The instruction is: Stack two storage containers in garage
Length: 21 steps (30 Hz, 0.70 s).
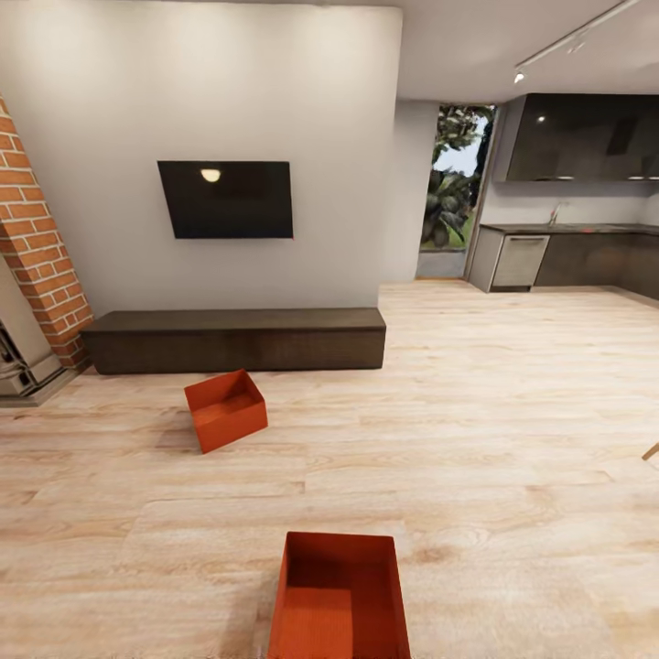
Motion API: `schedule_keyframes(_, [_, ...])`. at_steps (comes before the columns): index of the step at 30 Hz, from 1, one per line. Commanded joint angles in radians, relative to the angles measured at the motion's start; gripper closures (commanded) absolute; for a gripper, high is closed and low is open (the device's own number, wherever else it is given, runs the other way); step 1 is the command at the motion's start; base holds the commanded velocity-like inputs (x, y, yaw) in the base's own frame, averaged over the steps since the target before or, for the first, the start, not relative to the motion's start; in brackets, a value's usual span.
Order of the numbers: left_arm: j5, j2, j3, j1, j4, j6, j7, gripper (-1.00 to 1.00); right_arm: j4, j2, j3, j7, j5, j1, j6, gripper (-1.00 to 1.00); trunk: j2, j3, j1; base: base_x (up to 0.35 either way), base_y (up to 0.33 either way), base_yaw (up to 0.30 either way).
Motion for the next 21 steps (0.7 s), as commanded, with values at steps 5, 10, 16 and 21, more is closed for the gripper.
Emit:
schedule_keyframes(5, [0.008, -0.001, 0.002, 0.000, -0.001, -0.001, 0.001, -1.00, 0.003, 0.000, 0.009, -0.005, -0.003, -0.001, -0.006, -1.00, 0.000, -0.009, 0.000, 0.000, 0.000, 0.000])
schedule_keyframes(10, [0.008, -0.001, 0.003, 0.000, -0.001, -0.002, 0.001, -1.00, 0.003, 0.001, 0.009, -0.005, -0.003, -0.001, -0.006, -1.00, 0.000, -0.017, 0.000, 0.000, 0.000, 0.000])
schedule_keyframes(16, [0.008, -0.001, 0.002, 0.000, -0.001, -0.001, 0.001, -1.00, 0.003, 0.001, 0.009, -0.005, -0.003, -0.001, -0.006, -1.00, 0.000, -0.026, 0.000, 0.000, 0.000, 0.000])
schedule_keyframes(21, [0.008, -0.001, 0.002, 0.000, -0.001, -0.001, 0.001, -1.00, 0.003, 0.000, 0.009, -0.004, -0.003, -0.001, -0.006, -1.00, 0.000, -0.034, 0.000, 0.000, 0.000, 0.000])
